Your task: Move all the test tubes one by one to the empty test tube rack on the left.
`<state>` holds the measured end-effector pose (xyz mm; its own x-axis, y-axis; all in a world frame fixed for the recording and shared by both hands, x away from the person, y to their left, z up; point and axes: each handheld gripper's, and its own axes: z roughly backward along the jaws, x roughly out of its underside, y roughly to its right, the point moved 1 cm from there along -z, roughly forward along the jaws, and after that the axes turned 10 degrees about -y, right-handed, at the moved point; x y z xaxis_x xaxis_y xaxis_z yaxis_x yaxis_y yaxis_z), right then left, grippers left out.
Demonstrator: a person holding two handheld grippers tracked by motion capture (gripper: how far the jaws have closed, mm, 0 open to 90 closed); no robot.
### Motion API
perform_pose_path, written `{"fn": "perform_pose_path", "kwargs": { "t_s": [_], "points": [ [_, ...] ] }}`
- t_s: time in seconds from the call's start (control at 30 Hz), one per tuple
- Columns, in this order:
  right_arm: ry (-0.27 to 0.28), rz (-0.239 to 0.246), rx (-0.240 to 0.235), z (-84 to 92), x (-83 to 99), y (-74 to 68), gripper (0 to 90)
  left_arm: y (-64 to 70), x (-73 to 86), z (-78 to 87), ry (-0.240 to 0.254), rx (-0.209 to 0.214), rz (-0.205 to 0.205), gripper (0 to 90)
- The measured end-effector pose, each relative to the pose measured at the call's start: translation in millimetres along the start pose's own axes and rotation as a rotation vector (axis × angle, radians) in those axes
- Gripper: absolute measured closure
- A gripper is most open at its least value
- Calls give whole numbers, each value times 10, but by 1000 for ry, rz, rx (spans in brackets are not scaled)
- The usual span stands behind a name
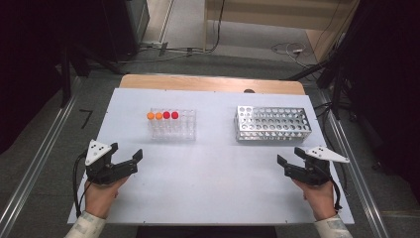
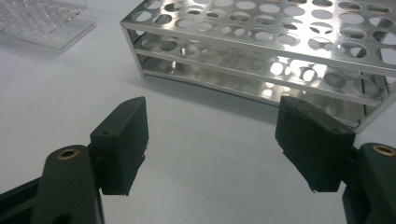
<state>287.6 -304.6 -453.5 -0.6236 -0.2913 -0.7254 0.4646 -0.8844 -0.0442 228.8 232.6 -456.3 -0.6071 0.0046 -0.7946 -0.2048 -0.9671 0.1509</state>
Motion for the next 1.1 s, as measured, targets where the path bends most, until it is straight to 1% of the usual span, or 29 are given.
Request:
{"fn": "perform_pose_path", "kwargs": {
  "t_s": [0.33,0.57,0.83,0.9,1.03,1.1],
  "points": [
    [-5,-38,35,61,113,161,241,-106,72,62,2,-34,18,132],
    [-2,-69,54,109,178,261,240,-166,113,95,0,-63,17,132],
    [4,-100,77,176,255,363,240,-213,149,106,-5,-78,26,133],
    [3,-115,81,192,276,388,240,-216,157,105,-7,-78,30,133],
    [0,-130,95,203,318,445,240,-216,172,96,-15,-88,16,133],
    [-1,-136,101,212,332,465,240,-228,176,89,-17,-90,22,133]
  ]
}}
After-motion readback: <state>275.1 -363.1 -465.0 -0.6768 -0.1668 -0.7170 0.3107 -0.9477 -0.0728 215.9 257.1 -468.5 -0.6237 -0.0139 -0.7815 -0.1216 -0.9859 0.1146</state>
